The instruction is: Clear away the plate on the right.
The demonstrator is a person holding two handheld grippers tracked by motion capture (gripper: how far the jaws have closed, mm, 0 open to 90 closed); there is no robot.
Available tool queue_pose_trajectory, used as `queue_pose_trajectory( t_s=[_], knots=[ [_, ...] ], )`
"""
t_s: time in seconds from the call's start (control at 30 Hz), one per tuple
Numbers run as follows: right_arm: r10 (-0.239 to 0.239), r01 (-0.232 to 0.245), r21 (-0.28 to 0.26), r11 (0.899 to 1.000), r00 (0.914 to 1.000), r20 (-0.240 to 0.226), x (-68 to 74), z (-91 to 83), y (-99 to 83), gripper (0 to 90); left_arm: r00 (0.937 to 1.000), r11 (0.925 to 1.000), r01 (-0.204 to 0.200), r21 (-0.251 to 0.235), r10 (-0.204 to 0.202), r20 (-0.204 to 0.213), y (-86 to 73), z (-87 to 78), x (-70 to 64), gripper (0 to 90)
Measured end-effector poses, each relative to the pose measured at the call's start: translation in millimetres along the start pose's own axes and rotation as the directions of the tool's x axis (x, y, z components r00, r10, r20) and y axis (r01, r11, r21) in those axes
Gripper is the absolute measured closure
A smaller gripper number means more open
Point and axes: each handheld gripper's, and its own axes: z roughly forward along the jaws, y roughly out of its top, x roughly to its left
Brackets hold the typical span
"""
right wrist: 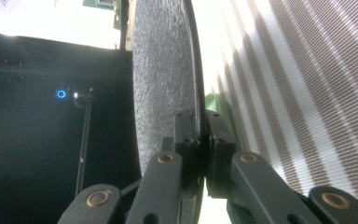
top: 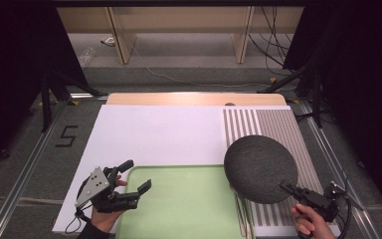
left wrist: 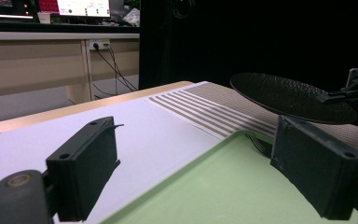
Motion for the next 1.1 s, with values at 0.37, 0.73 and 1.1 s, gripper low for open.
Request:
queue_pose_trajectory(
  t_s=[0.37, 0.73, 1.1],
  knots=[
    [-0.026, 0.026, 0.069, 0.997, 0.9997, 0.004, 6.4, 17.8, -12.5, 86.0, 1.0, 1.0, -0.002, 0.004, 0.002, 0.0, -0.2, 0.3, -0.1, 13.7],
    [-0.045, 0.043, 0.155, 0.987, 0.999, 0.008, 11.1, 38.6, -27.4, 86.0, 1.0, 1.0, 0.002, 0.001, -0.002, -0.001, -0.2, -0.1, 0.3, 13.6],
    [-0.079, 0.075, 0.23, 0.97, 0.9969, 0.008, 16.1, 56.4, -42.6, 85.9, 1.0, 1.0, -0.001, -0.002, 0.001, -0.001, 0.2, -0.6, 0.3, 13.6]
  ],
)
